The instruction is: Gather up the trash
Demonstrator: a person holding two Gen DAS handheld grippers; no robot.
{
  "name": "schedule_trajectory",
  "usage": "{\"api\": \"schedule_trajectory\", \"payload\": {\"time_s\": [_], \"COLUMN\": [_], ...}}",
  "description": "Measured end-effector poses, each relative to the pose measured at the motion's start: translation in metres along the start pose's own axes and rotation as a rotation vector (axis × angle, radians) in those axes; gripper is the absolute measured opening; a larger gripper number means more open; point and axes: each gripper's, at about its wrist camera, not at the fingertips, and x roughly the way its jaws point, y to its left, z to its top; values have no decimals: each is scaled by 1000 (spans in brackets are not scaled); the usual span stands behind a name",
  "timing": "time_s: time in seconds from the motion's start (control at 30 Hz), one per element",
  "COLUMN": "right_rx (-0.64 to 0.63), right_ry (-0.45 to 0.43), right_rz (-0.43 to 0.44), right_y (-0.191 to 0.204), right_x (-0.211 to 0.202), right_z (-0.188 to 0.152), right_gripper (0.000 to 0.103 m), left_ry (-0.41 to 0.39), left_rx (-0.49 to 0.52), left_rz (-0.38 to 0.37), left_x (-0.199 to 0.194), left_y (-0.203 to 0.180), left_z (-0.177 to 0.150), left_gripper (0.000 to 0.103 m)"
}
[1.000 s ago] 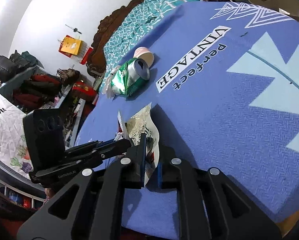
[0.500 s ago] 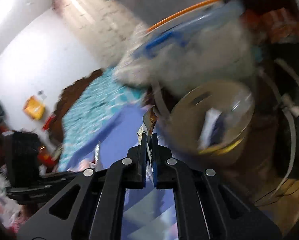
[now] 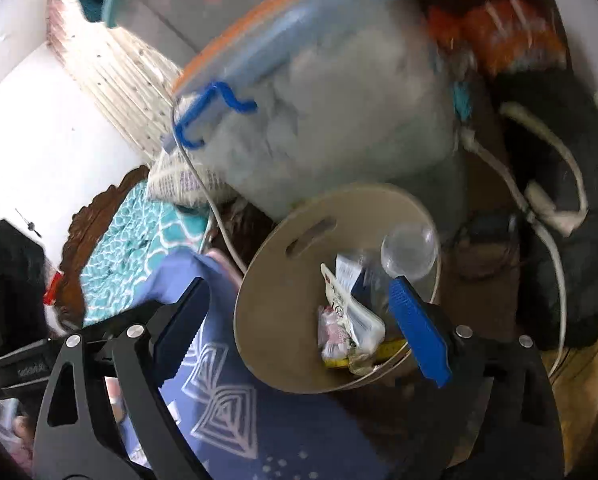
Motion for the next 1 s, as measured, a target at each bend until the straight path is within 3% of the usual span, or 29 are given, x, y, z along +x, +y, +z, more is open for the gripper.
{"api": "schedule_trajectory", "payload": {"time_s": [0.27, 0.4, 0.57, 0.77, 1.0], "right_rx": [10, -9, -8, -92, -142], "right_ry": [-19, -13, -26, 14, 76], "right_rz": [86, 115, 45, -52, -65], "right_y": [36, 65, 89, 119, 152], "right_x": [-34, -49, -79, -108, -113], "right_z": [-21, -51, -101, -159, -200], "right_gripper": [88, 87, 87, 87, 92], "left_ry": [-115, -141, -164, -205, -251], "left_rx": [11, -28, -55, -76, -128], "left_rz": [114, 251, 381, 448, 523], "left_x": [-86, -125, -158, -196, -236], "left_y": [21, 38, 46, 51, 67], "left_z": [-84, -132, -168, -205, -250], "left_gripper": [77, 77, 77, 77, 77]}}
